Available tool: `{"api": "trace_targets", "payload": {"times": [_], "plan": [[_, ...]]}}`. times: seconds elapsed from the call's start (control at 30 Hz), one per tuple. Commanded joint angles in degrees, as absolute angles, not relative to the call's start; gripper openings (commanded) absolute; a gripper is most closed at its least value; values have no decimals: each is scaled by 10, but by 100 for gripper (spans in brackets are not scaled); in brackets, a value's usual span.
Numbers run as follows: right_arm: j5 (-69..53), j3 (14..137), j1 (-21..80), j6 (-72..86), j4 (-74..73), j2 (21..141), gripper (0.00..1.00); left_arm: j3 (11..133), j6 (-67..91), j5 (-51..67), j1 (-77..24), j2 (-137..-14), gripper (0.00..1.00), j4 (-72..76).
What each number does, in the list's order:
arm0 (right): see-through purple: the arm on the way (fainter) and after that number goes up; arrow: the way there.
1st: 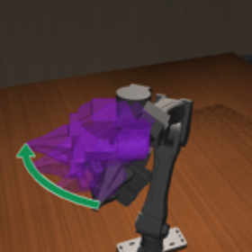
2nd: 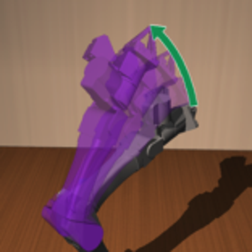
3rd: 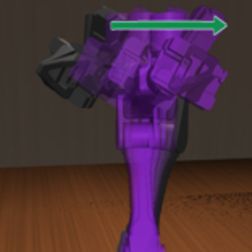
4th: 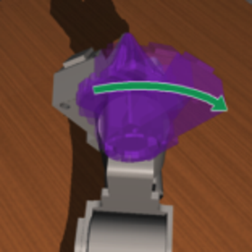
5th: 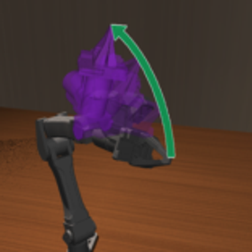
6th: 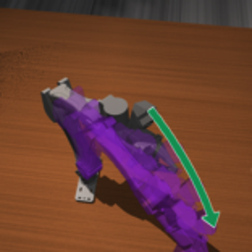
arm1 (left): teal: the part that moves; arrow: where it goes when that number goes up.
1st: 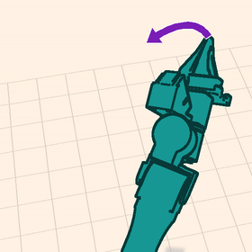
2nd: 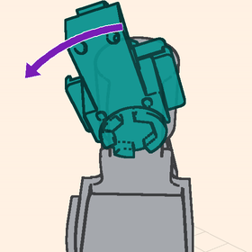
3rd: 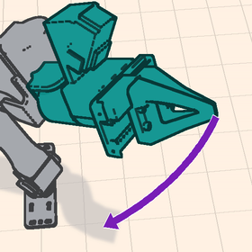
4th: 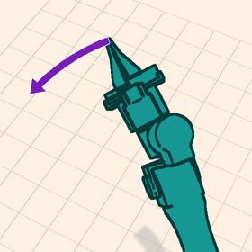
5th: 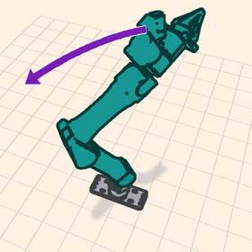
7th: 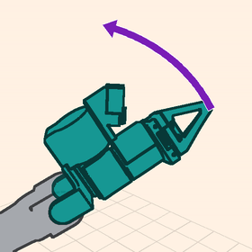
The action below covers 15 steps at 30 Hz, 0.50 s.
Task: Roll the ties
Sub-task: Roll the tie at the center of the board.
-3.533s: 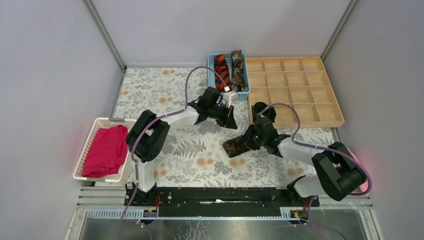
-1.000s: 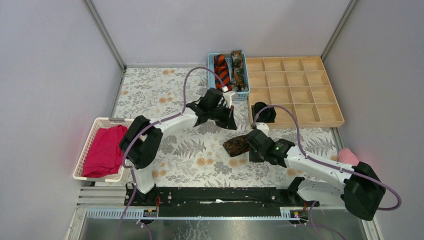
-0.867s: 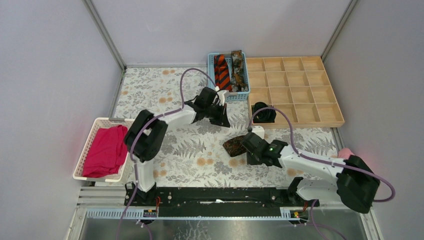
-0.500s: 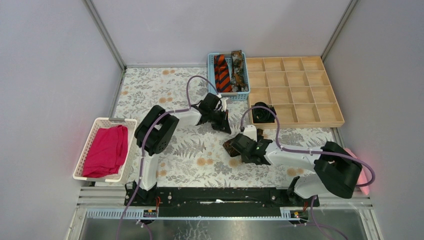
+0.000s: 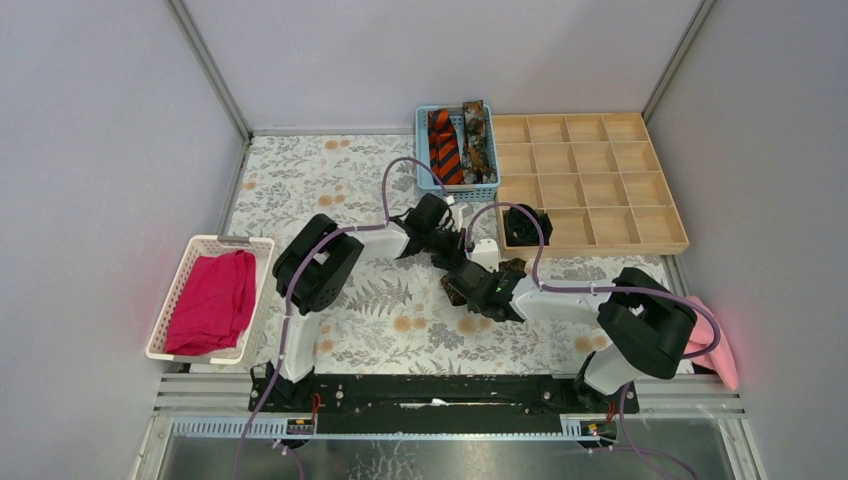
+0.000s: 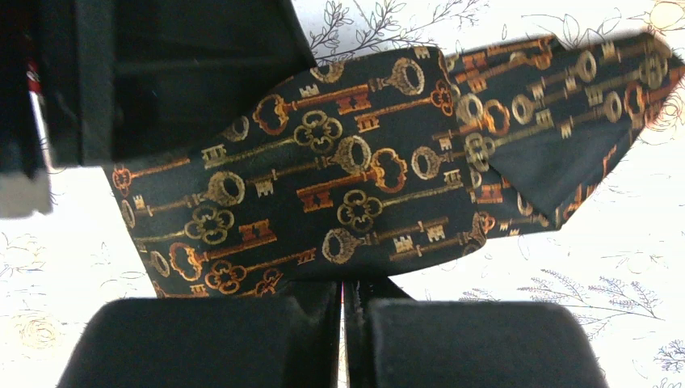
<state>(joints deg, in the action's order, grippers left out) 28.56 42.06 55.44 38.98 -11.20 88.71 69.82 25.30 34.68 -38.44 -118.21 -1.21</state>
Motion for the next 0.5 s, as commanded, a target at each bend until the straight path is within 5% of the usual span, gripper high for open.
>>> {"api": "trace_targets", "payload": {"times": [0.0,0.27,0.47], "plan": [[280,416,558,389,-122,910,0,689,237,365,-399,-1204,0,-27],[293,415,575,403,-181,852,1,735,225,287,-364,-1221,0,-89],[350,461,629,428,-304,779,10,786,232,177,-325,-1181,18,-126]]}}
